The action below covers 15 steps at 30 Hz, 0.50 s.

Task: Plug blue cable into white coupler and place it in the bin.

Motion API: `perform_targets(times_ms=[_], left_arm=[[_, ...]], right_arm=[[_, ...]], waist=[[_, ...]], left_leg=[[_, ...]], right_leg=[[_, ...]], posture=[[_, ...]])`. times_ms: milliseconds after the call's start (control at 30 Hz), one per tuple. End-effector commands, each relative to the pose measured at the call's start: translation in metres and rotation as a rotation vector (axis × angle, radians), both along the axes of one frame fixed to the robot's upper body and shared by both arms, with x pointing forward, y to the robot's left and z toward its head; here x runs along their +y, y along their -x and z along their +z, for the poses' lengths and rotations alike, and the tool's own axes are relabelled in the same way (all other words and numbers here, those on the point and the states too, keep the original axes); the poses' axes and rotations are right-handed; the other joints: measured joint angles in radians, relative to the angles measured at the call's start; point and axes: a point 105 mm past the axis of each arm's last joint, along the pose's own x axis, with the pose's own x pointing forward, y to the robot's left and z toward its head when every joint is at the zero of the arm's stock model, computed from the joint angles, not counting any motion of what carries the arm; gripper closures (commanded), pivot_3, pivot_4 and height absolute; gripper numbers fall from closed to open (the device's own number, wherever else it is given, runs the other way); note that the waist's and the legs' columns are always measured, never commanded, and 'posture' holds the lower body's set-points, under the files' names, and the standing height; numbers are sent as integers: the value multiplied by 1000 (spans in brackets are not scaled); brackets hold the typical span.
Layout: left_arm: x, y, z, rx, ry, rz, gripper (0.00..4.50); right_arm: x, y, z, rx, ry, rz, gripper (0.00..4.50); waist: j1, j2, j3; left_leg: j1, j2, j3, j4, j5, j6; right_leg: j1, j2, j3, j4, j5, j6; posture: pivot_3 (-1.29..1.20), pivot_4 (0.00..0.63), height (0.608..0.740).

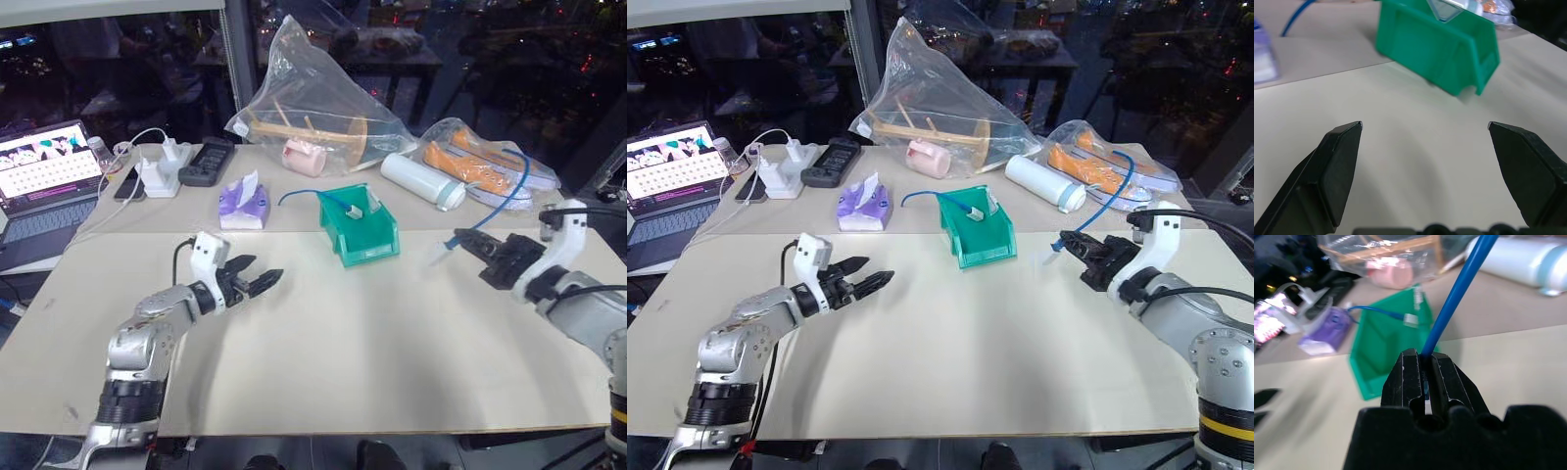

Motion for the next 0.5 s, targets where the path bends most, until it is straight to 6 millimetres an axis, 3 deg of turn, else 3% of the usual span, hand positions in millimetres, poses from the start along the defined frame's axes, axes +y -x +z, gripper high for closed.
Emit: perform_targets(times_ms=[33, 400, 500], left_arm=[[20, -2, 19, -172, -104, 132, 53], [28, 1, 17, -199, -150, 157, 53], [27, 2, 15, -196, -152, 155, 53]], right_arm=[[-6, 3, 5, -57, 45, -8, 4500], [5, -5, -14, -59, 171, 29, 4500], [17, -17, -5, -110, 181, 52, 4500]], waist=[[3, 0, 0], [4, 0, 0], [2, 0, 0]], left_leg=[[0, 0, 0, 0, 0, 0], [1, 0, 0, 1, 1, -2], [0, 0, 0, 0, 1, -2]], right_leg=[[0, 0, 0, 0, 0, 0], [0, 0, 0, 1, 0, 0], [0, 0, 0, 1, 0, 0]], posture=[[0, 150, 740], [0, 150, 740], [0, 150, 740]])
